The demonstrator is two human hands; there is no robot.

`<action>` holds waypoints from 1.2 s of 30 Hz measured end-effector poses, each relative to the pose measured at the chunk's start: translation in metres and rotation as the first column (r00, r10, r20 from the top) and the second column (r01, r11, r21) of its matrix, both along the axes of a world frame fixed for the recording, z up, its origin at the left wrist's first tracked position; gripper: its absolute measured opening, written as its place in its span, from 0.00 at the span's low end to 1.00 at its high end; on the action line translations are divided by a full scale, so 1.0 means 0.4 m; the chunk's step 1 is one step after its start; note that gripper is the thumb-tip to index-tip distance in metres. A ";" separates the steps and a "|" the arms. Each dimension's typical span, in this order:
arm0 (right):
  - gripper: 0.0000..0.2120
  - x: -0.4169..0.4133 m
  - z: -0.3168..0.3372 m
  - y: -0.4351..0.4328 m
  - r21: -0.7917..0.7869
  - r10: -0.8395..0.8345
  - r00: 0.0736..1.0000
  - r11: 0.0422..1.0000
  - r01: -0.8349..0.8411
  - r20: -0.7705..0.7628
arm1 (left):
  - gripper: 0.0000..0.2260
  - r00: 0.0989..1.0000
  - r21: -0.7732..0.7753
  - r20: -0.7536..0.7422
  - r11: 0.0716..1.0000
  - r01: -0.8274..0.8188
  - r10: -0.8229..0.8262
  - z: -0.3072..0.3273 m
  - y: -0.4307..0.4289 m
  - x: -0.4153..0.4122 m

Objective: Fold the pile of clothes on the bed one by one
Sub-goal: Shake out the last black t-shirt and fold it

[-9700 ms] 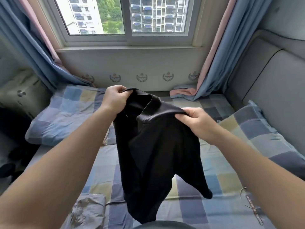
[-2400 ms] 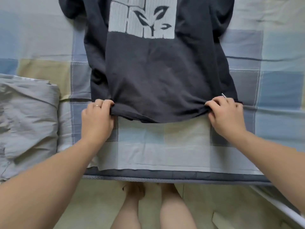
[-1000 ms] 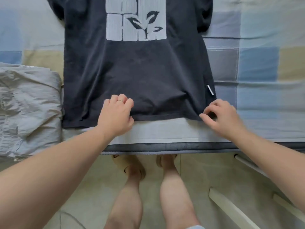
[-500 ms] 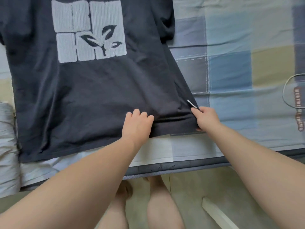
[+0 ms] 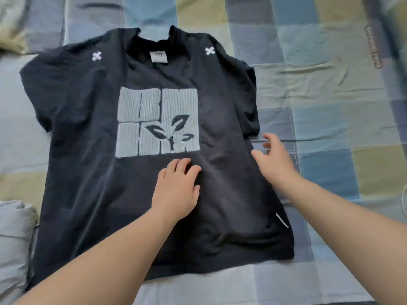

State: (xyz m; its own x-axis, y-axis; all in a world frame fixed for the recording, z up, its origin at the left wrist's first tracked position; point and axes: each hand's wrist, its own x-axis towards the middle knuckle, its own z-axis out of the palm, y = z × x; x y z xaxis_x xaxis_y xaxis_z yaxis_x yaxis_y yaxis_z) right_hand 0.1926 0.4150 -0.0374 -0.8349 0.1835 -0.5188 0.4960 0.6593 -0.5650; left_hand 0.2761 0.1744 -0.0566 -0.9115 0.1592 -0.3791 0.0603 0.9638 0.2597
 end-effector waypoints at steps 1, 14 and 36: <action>0.28 -0.032 -0.007 -0.006 -0.001 -0.003 1.000 1.000 0.003 -0.010 | 0.22 1.000 -0.007 -0.012 1.000 0.016 -0.016 -0.003 -0.009 -0.019; 0.09 -0.400 -0.121 0.029 -0.070 -0.279 0.956 0.959 0.273 -0.089 | 0.28 0.996 0.072 -0.076 0.996 0.049 -0.043 -0.099 0.103 -0.371; 0.10 -0.434 -0.076 0.282 -0.489 -0.298 0.847 0.712 0.504 0.440 | 0.33 1.000 0.028 -0.002 1.000 -0.004 0.004 -0.169 0.239 -0.444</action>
